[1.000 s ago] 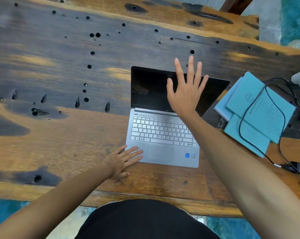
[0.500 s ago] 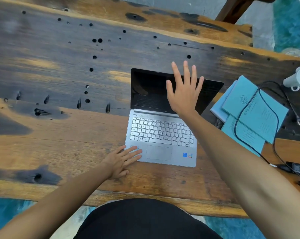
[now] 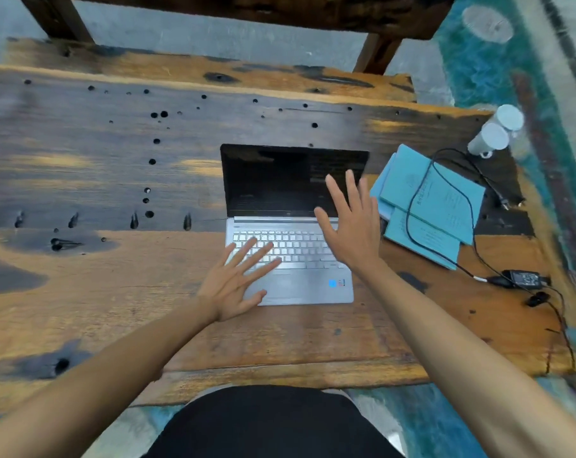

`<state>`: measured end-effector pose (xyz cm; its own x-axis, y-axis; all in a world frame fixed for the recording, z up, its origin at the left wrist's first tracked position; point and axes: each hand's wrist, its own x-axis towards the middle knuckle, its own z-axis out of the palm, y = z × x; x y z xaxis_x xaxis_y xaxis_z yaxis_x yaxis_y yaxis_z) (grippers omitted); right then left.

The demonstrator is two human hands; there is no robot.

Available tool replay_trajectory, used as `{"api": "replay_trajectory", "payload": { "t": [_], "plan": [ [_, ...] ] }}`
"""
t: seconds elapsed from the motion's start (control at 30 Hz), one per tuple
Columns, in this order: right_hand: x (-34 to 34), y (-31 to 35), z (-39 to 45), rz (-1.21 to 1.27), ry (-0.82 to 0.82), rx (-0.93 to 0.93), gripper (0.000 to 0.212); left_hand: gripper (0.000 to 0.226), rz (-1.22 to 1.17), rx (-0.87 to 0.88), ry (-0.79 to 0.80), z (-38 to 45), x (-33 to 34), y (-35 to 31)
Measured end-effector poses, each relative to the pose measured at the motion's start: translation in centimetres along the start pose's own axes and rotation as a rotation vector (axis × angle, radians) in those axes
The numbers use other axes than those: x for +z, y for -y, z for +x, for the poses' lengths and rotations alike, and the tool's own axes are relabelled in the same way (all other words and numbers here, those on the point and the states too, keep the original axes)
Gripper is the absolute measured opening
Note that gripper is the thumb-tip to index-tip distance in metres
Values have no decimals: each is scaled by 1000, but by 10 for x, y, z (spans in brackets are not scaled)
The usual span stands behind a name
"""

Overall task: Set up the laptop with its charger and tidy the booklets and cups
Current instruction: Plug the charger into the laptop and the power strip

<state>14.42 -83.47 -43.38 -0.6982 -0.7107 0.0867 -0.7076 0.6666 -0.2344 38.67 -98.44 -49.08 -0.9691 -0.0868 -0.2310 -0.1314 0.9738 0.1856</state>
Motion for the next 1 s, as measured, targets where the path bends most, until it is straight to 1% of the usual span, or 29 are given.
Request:
{"api": "replay_trajectory", "payload": {
  "t": [0.17, 0.27, 0.47, 0.63, 0.7, 0.73, 0.8, 0.9, 1.0],
  "plan": [
    [-14, -33, -46, -94, 43, 93, 67, 69, 41, 23, -31, 31, -20, -9],
    [-23, -54, -70, -68, 28, 156, 68, 69, 46, 46, -51, 49, -29, -25],
    [-36, -114, -93, -5, 72, 237, 69, 69, 58, 88, -78, 99, -45, -71],
    [-47, -185, -97, 52, 104, 300, 68, 70, 69, 115, -75, 149, -50, -125],
    [-52, -215, -96, 88, 111, 306, 68, 70, 57, 86, -68, 170, -52, -146],
    [-53, -218, -96, 94, 104, 309, 68, 71, 41, 77, -60, 170, -52, -149],
    [-63, -291, -95, 141, 115, 377, 67, 72, 63, 105, -23, 228, -47, -200],
    [-63, -309, -93, 169, 104, 356, 65, 73, 47, 76, -15, 242, -54, -206],
    [-68, -368, -87, 208, 110, 409, 66, 73, 31, 101, -18, 291, -58, -239]
  ]
}}
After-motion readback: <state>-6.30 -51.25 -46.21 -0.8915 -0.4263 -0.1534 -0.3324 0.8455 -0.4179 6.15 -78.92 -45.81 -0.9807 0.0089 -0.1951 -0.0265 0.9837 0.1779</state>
